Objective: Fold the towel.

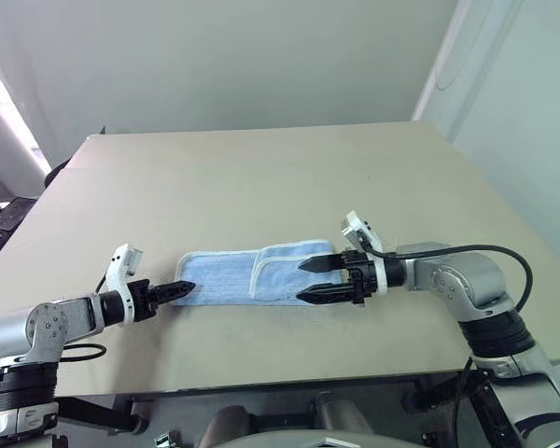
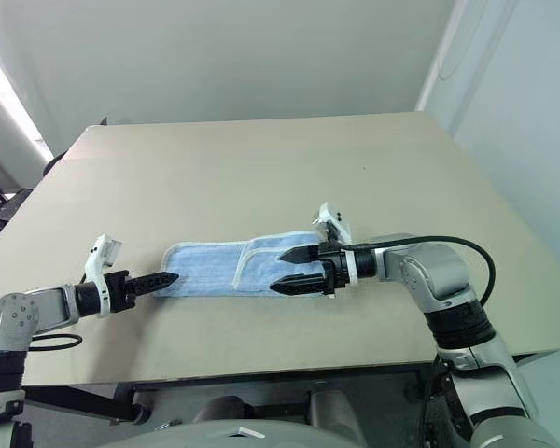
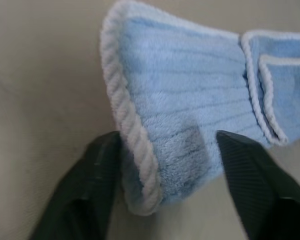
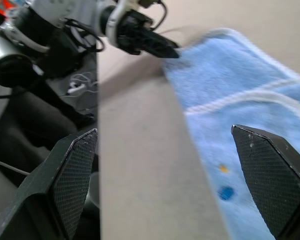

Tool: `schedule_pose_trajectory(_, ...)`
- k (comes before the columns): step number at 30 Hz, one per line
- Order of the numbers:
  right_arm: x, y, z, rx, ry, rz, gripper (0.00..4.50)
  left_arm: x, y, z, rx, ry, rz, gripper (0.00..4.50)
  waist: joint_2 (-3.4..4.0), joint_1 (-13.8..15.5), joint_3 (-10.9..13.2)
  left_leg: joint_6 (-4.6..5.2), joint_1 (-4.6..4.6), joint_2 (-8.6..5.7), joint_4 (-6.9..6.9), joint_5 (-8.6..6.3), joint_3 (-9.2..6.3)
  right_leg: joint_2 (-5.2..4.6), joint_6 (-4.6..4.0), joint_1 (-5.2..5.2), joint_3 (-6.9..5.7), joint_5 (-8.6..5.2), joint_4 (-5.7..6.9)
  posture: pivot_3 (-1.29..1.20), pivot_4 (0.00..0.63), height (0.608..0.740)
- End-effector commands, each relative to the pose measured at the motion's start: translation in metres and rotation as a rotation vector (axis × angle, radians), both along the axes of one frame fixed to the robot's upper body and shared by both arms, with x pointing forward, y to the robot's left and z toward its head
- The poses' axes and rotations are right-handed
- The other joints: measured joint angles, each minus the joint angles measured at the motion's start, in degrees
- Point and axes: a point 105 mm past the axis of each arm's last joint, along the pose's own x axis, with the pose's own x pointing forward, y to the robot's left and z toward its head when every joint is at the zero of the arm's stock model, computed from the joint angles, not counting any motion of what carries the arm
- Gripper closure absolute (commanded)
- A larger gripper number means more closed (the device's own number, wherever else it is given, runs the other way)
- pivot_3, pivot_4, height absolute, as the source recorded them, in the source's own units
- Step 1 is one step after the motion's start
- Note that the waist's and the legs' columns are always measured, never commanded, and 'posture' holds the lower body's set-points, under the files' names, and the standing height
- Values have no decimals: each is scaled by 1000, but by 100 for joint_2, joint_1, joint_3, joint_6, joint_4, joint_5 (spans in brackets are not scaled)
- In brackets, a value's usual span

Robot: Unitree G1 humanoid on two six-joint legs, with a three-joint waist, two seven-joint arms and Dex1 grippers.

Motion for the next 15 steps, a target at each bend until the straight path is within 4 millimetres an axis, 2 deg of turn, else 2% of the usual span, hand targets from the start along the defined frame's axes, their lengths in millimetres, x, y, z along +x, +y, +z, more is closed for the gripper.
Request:
schedule_pose_trajectory(1,6,-4,1,-16,-39,-22,0,-5,-6,6,-25,-20,-61,2714,-11,0,7,1,-4,0,-1,-1,0,-1,0,-3,0,0,-1,0,0,740)
schedule_pose_trajectory(6,12,-3,-4,-30,-48,-41,0,1,4,19,-34,-64,-41,4460,-25,0,13,2,-17,0,-2,-1,-2,-3,-16,-18,-1,10,1,0,0,740)
schedule_pose_trajectory(10,12,-4,-8,-37,-49,-42,0,1,20,20,21,-71,0,4460,-27,-9,15,2,-17,2,-2,-1,-3,-1,-14,-18,-1,8,1,0,0,740)
schedule_pose_trajectory(15,10,-8,-12,-48,-60,-43,0,-12,63,35,95,-76,82,4460,-44,-31,24,2,-17,6,-8,-1,-3,-1,-6,-24,0,2,1,0,0,740)
